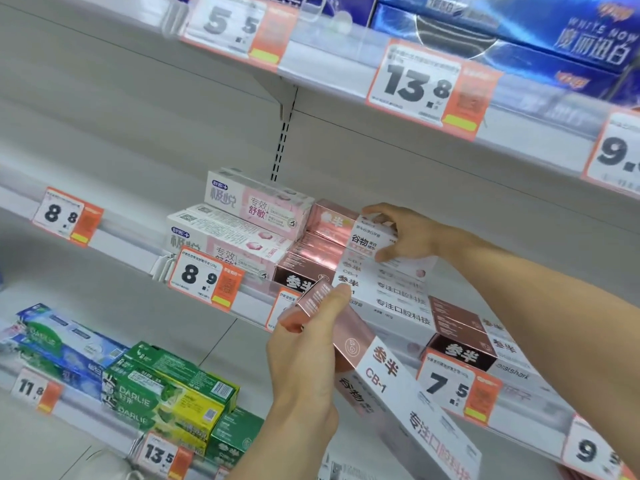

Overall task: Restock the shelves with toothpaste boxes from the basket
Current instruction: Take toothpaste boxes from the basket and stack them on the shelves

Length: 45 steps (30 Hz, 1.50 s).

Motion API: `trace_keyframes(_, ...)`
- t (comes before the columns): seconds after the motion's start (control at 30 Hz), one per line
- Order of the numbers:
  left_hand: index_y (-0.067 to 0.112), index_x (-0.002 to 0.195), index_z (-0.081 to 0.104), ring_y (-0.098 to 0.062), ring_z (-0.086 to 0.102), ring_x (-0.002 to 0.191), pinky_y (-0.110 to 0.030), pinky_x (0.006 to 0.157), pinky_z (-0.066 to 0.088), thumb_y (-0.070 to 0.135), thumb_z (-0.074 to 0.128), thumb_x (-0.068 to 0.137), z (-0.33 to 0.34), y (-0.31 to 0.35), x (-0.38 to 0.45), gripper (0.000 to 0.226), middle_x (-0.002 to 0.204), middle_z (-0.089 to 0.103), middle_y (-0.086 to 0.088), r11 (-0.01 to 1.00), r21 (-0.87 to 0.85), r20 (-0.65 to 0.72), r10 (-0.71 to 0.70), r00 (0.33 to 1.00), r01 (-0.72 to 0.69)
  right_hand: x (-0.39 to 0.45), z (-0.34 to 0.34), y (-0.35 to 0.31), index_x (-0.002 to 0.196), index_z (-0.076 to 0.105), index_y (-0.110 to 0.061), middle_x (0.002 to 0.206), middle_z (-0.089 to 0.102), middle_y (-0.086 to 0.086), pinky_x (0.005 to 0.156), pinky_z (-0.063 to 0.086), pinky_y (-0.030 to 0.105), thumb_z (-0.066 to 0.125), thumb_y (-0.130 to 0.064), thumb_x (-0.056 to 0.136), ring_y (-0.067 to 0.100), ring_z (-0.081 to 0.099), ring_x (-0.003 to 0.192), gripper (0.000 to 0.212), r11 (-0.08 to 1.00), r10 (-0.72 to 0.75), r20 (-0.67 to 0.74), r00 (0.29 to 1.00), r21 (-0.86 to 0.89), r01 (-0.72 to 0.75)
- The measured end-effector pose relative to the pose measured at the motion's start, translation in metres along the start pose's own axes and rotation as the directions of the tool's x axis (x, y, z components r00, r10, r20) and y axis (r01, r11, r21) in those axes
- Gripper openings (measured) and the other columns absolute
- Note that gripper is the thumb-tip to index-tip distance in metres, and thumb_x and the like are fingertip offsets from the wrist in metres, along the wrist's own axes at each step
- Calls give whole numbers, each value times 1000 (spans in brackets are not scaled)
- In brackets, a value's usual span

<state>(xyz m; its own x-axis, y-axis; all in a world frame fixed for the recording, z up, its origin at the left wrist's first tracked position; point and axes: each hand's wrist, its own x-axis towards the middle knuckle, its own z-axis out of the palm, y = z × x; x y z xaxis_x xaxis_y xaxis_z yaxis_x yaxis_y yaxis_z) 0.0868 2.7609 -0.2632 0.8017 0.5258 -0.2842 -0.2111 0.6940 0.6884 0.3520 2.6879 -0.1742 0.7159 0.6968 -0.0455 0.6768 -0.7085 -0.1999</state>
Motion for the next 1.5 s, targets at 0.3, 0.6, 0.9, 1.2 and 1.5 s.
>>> trace_keyframes(0.3, 22, 83, 66, -10, 61, 48, -26, 56, 48, 31, 84, 72, 3, -4, 2, 24, 63, 69, 0, 1000, -5, -4, -3, 1000, 3, 2, -7, -1, 143, 39, -39, 119, 59, 1, 100, 52, 41, 88, -11, 73, 23, 63, 103, 90, 996, 61, 71, 996, 64, -66)
trace_keyframes(0.6, 18, 86, 64, -21, 65, 65, -28, 60, 52, 34, 85, 69, 1, -2, 6, 32, 77, 71, -7, 998, -59, -96, 27, 995, -33, -93, -8, -71, 109, 65, -24, 100, 72, -7, 83, 55, 31, 76, -45, 81, 10, 68, 90, 36, 919, -239, -252, 938, 254, 302)
trace_keyframes(0.9, 20, 83, 64, -20, 70, 70, -38, 74, 55, 42, 82, 74, 2, 2, 7, 30, 78, 75, -3, 998, -33, -91, 57, 994, -60, -193, 39, -66, 112, 53, -43, 95, 64, -23, 67, 45, 11, 84, -55, 62, -5, 61, 82, 60, 984, -181, 29, 983, 5, 181)
trace_keyframes(1.2, 26, 154, 16, -3, 16, 149, -30, 122, 20, 56, 66, 84, -8, 1, 33, 91, 160, 24, 12, 199, 720, 407, 654, 637, -664, -148, -16, -45, 127, 63, -31, 116, 69, -17, 78, 57, 17, 83, -26, 80, -4, 67, 100, 51, 954, -118, -381, 917, 212, 211)
trace_keyframes(1.5, 27, 139, 51, -28, 15, 152, -54, 124, 11, 57, 59, 88, -25, -24, 78, 60, 153, 42, -4, -293, 783, 615, 500, 609, -549, -71, -5, -15, 133, 51, -26, 124, 60, -9, 104, 44, 32, 72, -34, 90, 13, 55, 119, 49, 988, -8, -288, 958, 144, 51)
